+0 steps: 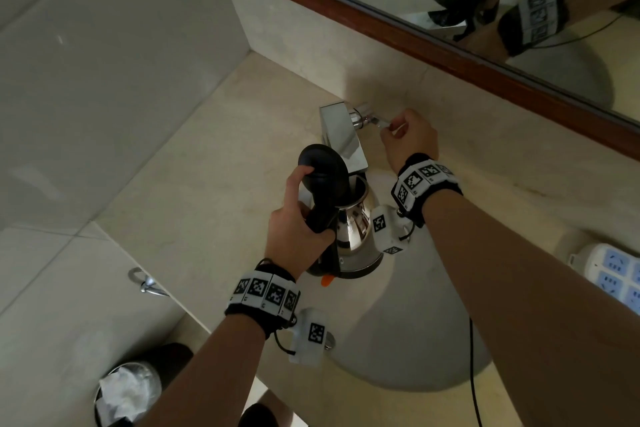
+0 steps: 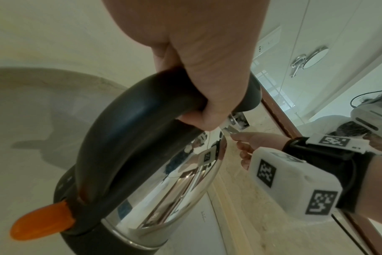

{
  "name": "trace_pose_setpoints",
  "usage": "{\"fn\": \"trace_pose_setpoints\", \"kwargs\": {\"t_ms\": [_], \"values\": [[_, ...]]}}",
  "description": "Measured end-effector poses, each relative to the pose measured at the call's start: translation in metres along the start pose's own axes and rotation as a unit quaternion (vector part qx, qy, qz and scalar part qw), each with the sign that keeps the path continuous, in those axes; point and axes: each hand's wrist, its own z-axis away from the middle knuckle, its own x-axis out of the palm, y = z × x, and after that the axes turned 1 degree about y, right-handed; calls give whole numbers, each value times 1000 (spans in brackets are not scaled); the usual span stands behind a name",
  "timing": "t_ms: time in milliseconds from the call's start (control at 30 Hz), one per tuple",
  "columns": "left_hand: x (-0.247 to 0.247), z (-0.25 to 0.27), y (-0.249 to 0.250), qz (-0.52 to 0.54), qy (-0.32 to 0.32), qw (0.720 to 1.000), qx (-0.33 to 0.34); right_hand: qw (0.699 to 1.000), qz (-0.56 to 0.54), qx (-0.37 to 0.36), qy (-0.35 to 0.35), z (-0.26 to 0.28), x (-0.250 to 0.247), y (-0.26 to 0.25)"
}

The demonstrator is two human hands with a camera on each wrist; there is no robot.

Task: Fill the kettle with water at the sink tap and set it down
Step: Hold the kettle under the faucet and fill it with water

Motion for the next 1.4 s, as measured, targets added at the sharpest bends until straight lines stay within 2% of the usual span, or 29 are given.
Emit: {"fn": "trace_pose_setpoints", "kwargs": {"t_ms": [567,733,1100,1400], "values": [[-1,-3,-1,14,-5,1000,8,1000,-3,27,-7,2,-3,-1],[-1,-4,-1,14,-10,1000,2,999,2,36,21,6,2,-6],[-3,1,0,15,-4,1000,12,999,33,10,10,3,-4,-6],[-4,4,2,8,-3,1000,5,999,28,21,13,11,-2,-13]]}}
